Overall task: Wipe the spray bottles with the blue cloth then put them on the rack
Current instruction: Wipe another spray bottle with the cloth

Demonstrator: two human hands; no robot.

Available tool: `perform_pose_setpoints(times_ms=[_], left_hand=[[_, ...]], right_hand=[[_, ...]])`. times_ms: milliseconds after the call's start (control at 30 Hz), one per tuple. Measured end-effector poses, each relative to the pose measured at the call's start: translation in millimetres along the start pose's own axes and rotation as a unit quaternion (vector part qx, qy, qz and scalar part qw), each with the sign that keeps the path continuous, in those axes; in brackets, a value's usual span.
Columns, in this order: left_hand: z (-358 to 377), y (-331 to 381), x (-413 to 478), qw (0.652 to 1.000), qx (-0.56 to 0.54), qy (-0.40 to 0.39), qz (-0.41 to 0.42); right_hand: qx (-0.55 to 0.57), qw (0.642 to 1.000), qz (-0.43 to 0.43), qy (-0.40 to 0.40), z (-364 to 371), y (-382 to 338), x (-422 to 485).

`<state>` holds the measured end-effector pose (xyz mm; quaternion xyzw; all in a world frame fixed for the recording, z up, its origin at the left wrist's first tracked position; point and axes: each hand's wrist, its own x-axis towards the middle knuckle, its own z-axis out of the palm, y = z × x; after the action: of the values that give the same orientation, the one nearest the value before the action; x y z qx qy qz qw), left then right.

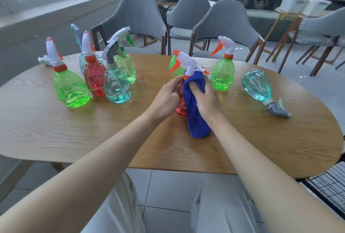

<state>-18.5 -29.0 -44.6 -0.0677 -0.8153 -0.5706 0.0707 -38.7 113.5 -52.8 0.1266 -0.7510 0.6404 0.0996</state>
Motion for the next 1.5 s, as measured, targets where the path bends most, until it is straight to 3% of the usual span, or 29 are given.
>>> perform_pose_setpoints(times_ms=[233, 367, 467, 633, 833, 1033, 1200, 1333, 1500], left_hand=[[0, 9, -3, 0.999, 0.024, 0.008, -0.025], [1, 6, -4, 0.99, 0.042, 0.129, -0.042], [1, 15, -11, 0.981, 0.009, 0.196, 0.005], [9, 43, -21, 0.989, -0.028, 0.133, 0.054], [3, 46, -17, 0.99, 0.062, 0.118, 0.038], [2, 41, 1, 0.986, 0.085, 0.134, 0.041], [-1, 34, 0, 0.987, 0.056, 0.135, 0.066], [-8, 31, -3, 0.988, 0.057, 0.122, 0.071], [-14, 31, 0, 0.992, 0.057, 0.095, 0.064]], right_hand=[[0.028, 0.999, 0.026, -0.026, -16, -2, -9], [0.02, 0.999, 0.049, 0.006, -26, -3, -12], [0.035, 0.997, 0.052, 0.038, -26, -8, -14], [0.071, 0.997, 0.041, 0.006, -7, -24, -17], [-0.071, 0.997, -0.003, -0.027, -2, -6, -27], [-0.152, 0.984, 0.093, -0.012, -16, 1, -32], [-0.022, 0.999, 0.043, 0.001, 7, -22, -21], [-0.075, 0.997, 0.001, -0.007, 20, -6, -25], [-0.178, 0.973, 0.143, -0.034, -2, -10, -24]])
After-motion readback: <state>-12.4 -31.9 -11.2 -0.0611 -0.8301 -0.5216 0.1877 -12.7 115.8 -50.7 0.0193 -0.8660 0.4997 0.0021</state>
